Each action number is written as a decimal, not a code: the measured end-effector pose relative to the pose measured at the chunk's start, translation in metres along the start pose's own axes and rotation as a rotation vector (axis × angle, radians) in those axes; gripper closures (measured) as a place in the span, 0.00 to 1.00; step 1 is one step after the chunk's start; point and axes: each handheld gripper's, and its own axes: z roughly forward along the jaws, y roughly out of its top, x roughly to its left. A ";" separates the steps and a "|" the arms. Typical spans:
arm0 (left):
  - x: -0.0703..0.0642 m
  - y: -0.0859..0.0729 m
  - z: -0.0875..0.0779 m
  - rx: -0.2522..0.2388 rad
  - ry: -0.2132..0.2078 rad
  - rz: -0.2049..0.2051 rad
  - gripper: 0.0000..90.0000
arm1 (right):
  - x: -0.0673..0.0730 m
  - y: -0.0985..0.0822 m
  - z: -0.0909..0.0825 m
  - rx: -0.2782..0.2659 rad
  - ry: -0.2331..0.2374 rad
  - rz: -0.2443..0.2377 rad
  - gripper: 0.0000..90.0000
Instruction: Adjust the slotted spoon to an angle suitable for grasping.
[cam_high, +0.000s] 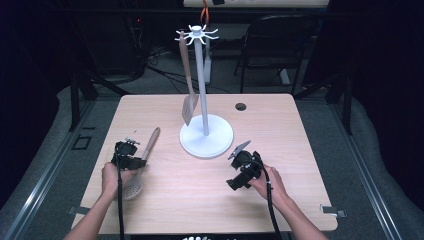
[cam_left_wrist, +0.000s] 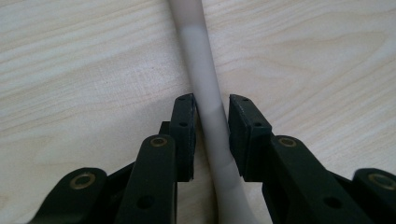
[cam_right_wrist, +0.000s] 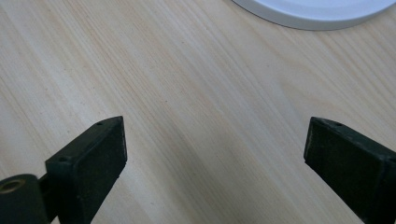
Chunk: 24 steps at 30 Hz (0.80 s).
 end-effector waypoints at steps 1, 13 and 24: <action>0.000 0.000 0.000 0.001 0.001 0.005 0.81 | 0.000 0.000 0.000 0.001 -0.001 -0.002 0.06; 0.001 -0.005 -0.005 0.022 -0.022 0.048 0.85 | 0.000 0.000 0.001 0.013 0.002 -0.013 0.06; 0.003 -0.012 -0.011 0.045 -0.033 0.081 0.86 | 0.000 0.001 0.001 0.013 0.004 -0.016 0.06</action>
